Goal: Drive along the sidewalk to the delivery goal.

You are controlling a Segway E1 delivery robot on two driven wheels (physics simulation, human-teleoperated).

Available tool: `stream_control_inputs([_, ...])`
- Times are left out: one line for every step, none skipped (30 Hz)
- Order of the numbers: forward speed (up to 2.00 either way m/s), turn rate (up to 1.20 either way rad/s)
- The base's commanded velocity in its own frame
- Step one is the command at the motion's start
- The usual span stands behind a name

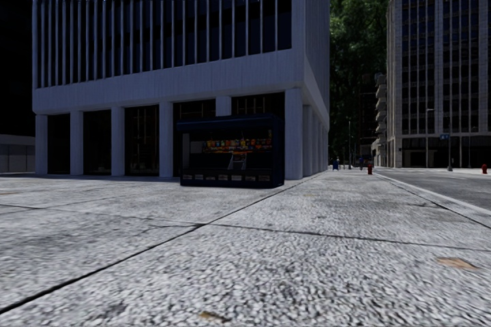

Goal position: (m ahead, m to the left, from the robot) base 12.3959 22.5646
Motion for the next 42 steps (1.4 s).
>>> stream_control_inputs([1.51, 0.49])
stream_control_inputs([1.51, 0.49])
stream_control_inputs([1.51, 0.51])
stream_control_inputs([1.51, 0.51])
stream_control_inputs([1.51, 0.51])
stream_control_inputs([1.51, 0.51])
stream_control_inputs([1.51, 0.51])
stream_control_inputs([1.51, 0.51])
stream_control_inputs([1.51, 0.51])
stream_control_inputs([1.51, 0.51])
stream_control_inputs([1.51, 0.51])
stream_control_inputs([1.51, 0.51])
stream_control_inputs([1.51, 0.51])
stream_control_inputs([1.51, 0.51])
stream_control_inputs([1.51, 0.51])
stream_control_inputs([1.51, 0.51])
stream_control_inputs([1.51, 0.53])
stream_control_inputs([1.52, 0.54])
stream_control_inputs([1.52, 0.55])
stream_control_inputs([1.52, 0.55])
stream_control_inputs([1.52, 0.55])
stream_control_inputs([1.52, 0.55])
stream_control_inputs([1.52, 0.55])
stream_control_inputs([1.52, 0.55])
stream_control_inputs([1.54, 0.55])
stream_control_inputs([1.70, 0.55])
stream_control_inputs([2.00, 0.55])
stream_control_inputs([2.00, 0.55])
stream_control_inputs([2.00, 0.55])
stream_control_inputs([2.00, 0.55])
stream_control_inputs([2.00, 0.55])
stream_control_inputs([2.00, 0.55])
stream_control_inputs([2.00, 0.55])
stream_control_inputs([2.00, 0.55])
stream_control_inputs([2.00, 0.55])
stream_control_inputs([2.00, 0.55])
stream_control_inputs([2.00, 0.55])
stream_control_inputs([2.00, 0.55])
stream_control_inputs([2.00, 0.55])
stream_control_inputs([2.00, 0.55])
stream_control_inputs([2.00, 0.55])
stream_control_inputs([2.00, 0.56])
